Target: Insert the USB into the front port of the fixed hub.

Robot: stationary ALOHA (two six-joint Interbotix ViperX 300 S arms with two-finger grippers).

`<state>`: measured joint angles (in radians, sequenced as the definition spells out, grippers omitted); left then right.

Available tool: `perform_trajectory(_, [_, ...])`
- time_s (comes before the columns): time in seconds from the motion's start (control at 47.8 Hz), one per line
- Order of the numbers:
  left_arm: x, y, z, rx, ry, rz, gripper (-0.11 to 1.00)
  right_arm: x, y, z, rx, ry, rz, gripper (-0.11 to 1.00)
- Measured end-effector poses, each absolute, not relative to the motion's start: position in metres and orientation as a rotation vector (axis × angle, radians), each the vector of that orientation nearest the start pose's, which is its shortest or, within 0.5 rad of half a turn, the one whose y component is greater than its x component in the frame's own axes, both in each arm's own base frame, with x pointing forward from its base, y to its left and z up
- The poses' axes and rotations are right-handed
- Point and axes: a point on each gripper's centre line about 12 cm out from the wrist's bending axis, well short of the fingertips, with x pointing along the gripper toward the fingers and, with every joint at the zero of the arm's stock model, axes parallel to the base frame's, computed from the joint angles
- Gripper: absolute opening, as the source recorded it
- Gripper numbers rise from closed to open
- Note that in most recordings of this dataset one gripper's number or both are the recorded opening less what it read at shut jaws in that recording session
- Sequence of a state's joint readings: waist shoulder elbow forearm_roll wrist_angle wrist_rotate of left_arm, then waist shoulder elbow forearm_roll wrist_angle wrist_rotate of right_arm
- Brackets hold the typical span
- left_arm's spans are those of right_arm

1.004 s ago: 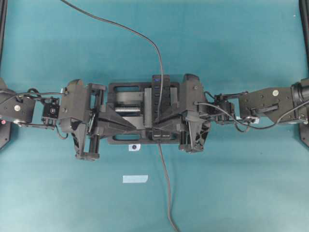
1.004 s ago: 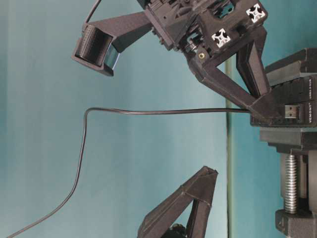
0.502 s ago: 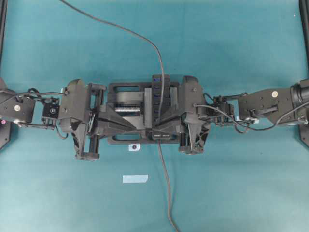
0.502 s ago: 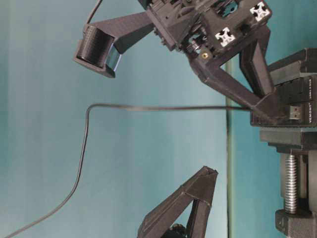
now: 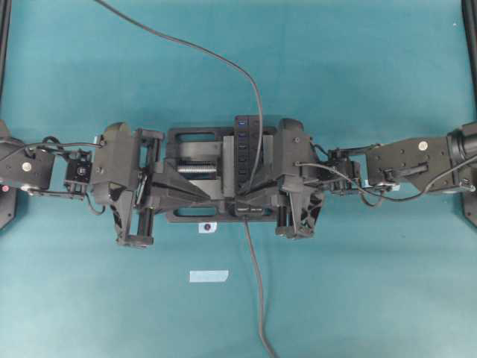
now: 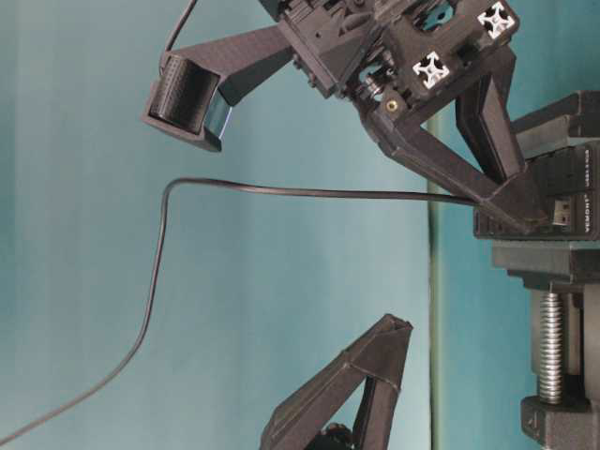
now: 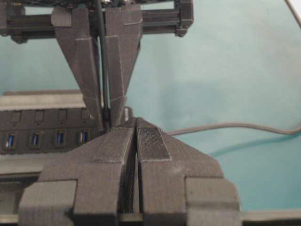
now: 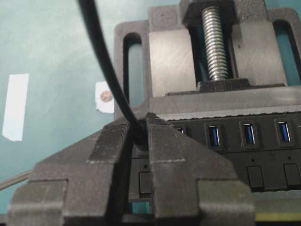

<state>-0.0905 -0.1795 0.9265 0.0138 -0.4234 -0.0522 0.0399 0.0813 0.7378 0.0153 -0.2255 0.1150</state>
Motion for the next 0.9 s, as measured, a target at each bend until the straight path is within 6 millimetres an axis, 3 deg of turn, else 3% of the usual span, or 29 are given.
perform_trajectory(0.9, [0.339, -0.031, 0.193, -0.026, 0.321, -0.089, 0.0, 0.389, 0.018, 0.125, 0.11, 0.66, 0.0, 0.04])
